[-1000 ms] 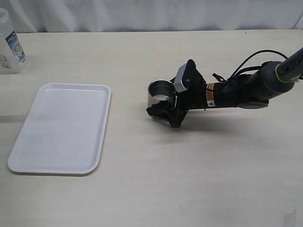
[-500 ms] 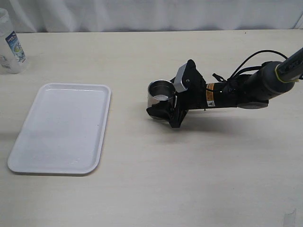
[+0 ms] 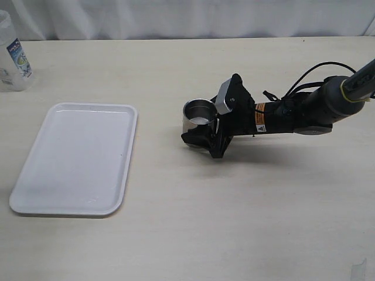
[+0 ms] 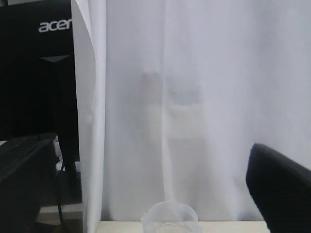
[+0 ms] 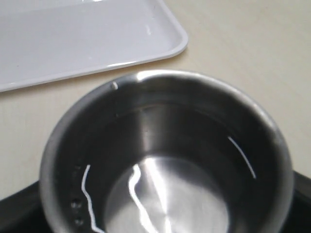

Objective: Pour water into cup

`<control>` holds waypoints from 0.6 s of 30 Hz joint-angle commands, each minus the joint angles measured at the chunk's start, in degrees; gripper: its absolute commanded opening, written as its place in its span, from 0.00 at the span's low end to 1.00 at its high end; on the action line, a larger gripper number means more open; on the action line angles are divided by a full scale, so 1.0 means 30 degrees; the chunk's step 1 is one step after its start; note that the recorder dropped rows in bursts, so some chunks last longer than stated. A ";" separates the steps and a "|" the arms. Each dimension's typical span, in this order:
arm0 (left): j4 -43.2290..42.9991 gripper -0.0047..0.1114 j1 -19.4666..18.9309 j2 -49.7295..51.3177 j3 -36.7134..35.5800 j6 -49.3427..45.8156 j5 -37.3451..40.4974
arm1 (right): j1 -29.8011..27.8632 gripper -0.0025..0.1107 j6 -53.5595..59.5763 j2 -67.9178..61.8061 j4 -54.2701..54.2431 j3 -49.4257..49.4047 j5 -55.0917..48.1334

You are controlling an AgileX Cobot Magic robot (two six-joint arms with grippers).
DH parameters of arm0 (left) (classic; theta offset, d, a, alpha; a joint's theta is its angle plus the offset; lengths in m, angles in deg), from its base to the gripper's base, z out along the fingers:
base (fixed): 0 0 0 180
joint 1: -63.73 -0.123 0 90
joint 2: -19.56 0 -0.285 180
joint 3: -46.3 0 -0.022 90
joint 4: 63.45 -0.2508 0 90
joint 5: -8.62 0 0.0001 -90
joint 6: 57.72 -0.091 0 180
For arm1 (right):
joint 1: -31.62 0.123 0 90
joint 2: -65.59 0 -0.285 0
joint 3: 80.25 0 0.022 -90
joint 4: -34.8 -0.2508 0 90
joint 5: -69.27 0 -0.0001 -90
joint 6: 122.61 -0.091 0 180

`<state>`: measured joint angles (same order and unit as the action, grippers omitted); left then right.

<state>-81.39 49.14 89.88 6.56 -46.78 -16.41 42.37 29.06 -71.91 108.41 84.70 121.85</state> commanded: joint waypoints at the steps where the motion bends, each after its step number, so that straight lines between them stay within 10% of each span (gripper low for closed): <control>1: -0.0031 0.90 0.0000 -0.1776 -0.0028 0.1294 0.0988 | 0.0005 0.06 0.0202 -0.0116 0.0183 0.0035 -0.0046; 18: -0.1812 0.90 0.4241 -1.2422 -0.0028 0.3953 1.0883 | 0.0005 0.06 0.0202 -0.0116 0.0183 0.0035 -0.0046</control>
<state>-86.99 59.79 55.52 6.56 -35.53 12.25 42.37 29.06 -71.91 108.41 84.70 121.85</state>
